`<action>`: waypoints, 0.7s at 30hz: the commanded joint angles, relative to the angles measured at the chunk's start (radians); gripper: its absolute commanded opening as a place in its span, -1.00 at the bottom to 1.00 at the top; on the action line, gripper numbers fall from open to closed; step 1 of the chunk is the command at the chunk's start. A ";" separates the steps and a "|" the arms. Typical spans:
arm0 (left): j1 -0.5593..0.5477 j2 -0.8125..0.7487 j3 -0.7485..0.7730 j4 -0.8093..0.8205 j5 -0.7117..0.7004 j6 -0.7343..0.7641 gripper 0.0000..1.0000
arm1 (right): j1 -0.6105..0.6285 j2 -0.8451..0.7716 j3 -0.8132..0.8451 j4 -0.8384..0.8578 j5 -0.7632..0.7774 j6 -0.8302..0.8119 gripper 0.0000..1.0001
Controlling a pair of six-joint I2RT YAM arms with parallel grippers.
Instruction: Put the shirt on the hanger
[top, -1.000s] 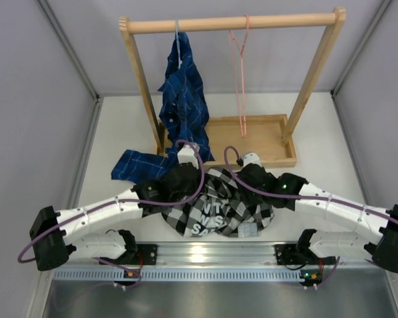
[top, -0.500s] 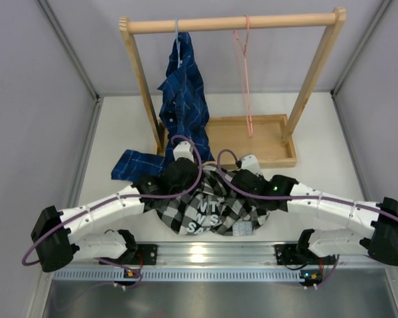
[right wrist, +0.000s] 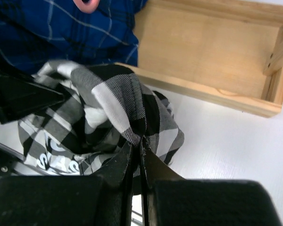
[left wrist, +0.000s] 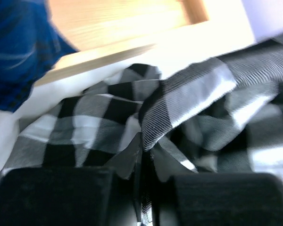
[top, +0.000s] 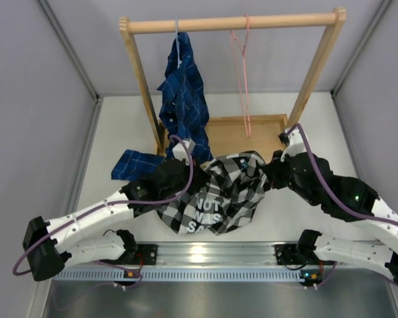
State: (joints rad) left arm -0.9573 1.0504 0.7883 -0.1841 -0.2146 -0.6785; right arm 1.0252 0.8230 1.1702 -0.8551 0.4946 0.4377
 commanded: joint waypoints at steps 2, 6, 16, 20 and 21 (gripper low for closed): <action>0.000 -0.009 -0.008 0.149 0.211 0.143 -0.36 | -0.042 0.002 -0.079 -0.025 -0.094 0.004 -1.00; -0.003 0.019 0.022 0.138 0.331 0.273 0.40 | -0.042 -0.036 -0.060 -0.041 -0.091 -0.010 -1.00; -0.001 0.083 0.037 0.100 0.336 0.309 0.26 | -0.043 -0.105 -0.044 -0.093 -0.093 -0.028 -1.00; 0.000 0.121 0.035 0.107 0.314 0.318 0.16 | -0.043 -0.120 -0.037 -0.093 -0.106 -0.036 -1.00; -0.001 0.125 0.034 0.112 0.299 0.319 0.16 | -0.043 -0.124 -0.035 -0.091 -0.119 -0.040 -1.00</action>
State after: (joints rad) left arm -0.9585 1.1599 0.7860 -0.1139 0.0914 -0.3866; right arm 0.9916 0.7147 1.0882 -0.9306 0.3965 0.4187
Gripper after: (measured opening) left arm 0.583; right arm 0.015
